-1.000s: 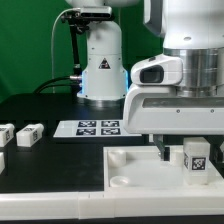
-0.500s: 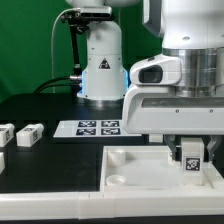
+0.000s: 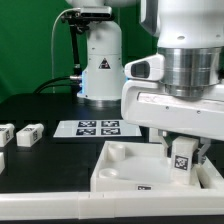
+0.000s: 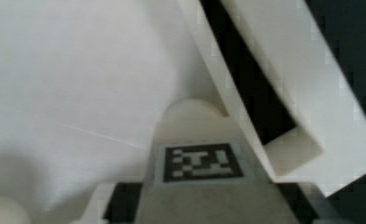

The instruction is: Assemble one leg

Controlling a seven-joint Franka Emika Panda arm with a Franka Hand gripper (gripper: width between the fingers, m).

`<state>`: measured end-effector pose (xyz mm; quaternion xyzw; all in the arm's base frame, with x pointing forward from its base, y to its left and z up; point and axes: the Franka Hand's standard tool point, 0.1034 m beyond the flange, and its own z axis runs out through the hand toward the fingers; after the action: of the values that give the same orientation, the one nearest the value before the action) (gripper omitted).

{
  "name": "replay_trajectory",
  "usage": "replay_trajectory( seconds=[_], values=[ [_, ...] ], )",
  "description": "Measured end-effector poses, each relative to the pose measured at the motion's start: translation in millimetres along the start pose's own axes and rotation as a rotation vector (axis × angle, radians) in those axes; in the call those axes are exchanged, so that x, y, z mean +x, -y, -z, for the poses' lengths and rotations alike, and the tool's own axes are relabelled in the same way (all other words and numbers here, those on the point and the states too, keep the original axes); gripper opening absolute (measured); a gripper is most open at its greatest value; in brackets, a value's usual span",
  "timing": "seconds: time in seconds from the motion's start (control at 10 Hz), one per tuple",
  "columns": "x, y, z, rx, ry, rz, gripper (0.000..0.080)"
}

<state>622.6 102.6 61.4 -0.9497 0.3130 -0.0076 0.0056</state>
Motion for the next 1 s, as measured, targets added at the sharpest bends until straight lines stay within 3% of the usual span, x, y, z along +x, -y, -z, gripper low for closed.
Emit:
replay_trajectory(
  seconds=[0.4,0.5,0.6,0.7,0.8,0.9,1.0],
  values=[
    [9.4,-23.2,1.7,-0.07,-0.043,-0.295,0.0307],
    [9.5,-23.3,1.1,-0.07,-0.043,-0.279,0.0383],
    [9.1,-23.2,0.7,-0.07,-0.042,-0.279,0.0383],
    [9.1,-23.3,0.5,-0.07,-0.042,-0.279,0.0518],
    [9.1,-23.4,0.3,-0.071,-0.042,-0.279,0.0518],
    [9.1,-23.5,0.2,-0.071,-0.042,-0.279,0.0626],
    [9.0,-23.5,0.1,-0.071,-0.041,-0.279,0.0642]
  ],
)
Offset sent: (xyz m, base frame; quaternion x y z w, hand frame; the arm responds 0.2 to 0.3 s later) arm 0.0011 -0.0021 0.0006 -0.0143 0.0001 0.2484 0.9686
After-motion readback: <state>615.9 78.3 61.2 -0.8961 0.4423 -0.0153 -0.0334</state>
